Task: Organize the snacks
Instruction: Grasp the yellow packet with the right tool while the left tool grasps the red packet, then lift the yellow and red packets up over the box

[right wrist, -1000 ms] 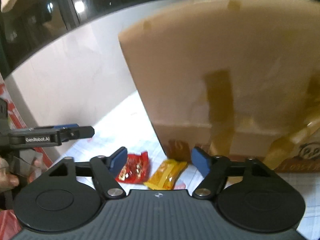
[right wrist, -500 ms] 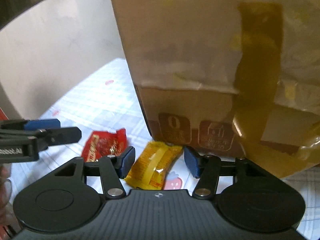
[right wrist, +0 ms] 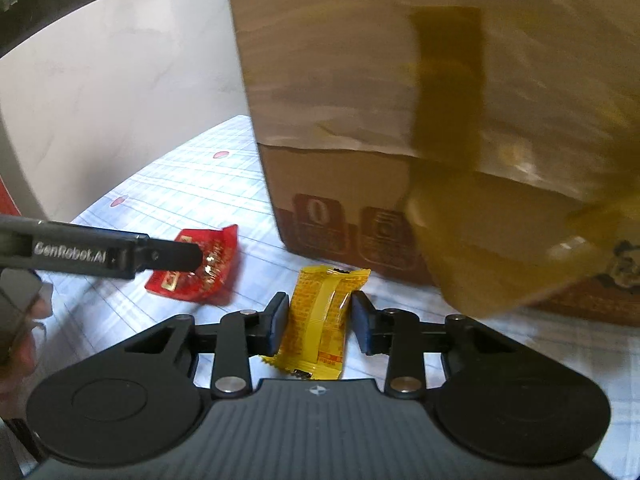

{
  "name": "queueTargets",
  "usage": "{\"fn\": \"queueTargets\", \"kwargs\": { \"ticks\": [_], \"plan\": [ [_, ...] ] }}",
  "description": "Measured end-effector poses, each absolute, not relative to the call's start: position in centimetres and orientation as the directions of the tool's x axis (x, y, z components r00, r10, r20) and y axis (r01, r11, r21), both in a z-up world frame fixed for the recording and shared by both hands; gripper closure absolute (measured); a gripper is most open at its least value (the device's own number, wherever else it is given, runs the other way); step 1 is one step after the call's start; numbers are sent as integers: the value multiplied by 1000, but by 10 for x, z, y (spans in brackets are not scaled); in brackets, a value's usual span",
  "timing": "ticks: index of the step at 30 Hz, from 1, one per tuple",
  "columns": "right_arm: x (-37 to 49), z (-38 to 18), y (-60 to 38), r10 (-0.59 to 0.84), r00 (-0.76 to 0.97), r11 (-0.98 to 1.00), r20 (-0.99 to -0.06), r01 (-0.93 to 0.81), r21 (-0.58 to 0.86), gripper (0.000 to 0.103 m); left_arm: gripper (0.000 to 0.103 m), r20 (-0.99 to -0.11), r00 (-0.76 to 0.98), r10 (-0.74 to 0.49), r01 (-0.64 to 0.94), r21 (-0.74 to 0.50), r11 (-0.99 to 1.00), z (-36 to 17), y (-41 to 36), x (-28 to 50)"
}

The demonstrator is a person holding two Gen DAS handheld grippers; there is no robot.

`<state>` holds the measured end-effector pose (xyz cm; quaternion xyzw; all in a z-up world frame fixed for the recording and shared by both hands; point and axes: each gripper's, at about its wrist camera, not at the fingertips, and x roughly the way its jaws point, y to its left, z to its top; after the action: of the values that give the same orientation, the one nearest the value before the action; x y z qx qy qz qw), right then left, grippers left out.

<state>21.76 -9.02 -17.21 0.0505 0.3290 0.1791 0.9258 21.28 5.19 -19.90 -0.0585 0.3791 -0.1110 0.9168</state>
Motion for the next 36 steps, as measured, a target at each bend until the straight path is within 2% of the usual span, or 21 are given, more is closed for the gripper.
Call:
{"fn": "queueTargets", "kwargs": {
  "ticks": [4, 8, 21, 24, 28, 31, 33, 36],
  "plan": [
    [213, -173, -104, 364, 728, 931, -581, -270, 244, 67, 21, -685, 685, -247, 114, -234, 965, -201, 50, 220],
    [209, -173, -108, 374, 731, 927, -570, -269, 263, 67, 21, -698, 681, -222, 90, -222, 971, -203, 43, 226],
    [210, -171, -121, 405, 724, 912, -559, -274, 306, 67, 15, -710, 700, -83, 142, 23, 990, -216, 10, 222],
    [210, -172, -124, 414, 722, 907, -555, -273, 321, 67, 16, -703, 706, -82, 139, 24, 990, -217, 11, 219],
    [209, -172, -128, 426, 720, 900, -548, -273, 341, 67, 27, -695, 714, -86, 125, 5, 992, -214, 16, 215],
    [208, -171, -131, 433, 719, 895, -544, -272, 353, 67, 41, -686, 716, -131, 142, -40, 989, -208, 20, 208],
    [208, -172, -132, 438, 718, 892, -542, -271, 362, 67, 56, -679, 718, -150, 166, -42, 985, -205, 18, 201],
    [207, -171, -135, 446, 715, 887, -539, -273, 373, 67, 57, -672, 724, -157, 187, -27, 982, -205, 13, 194]
  ]
}}
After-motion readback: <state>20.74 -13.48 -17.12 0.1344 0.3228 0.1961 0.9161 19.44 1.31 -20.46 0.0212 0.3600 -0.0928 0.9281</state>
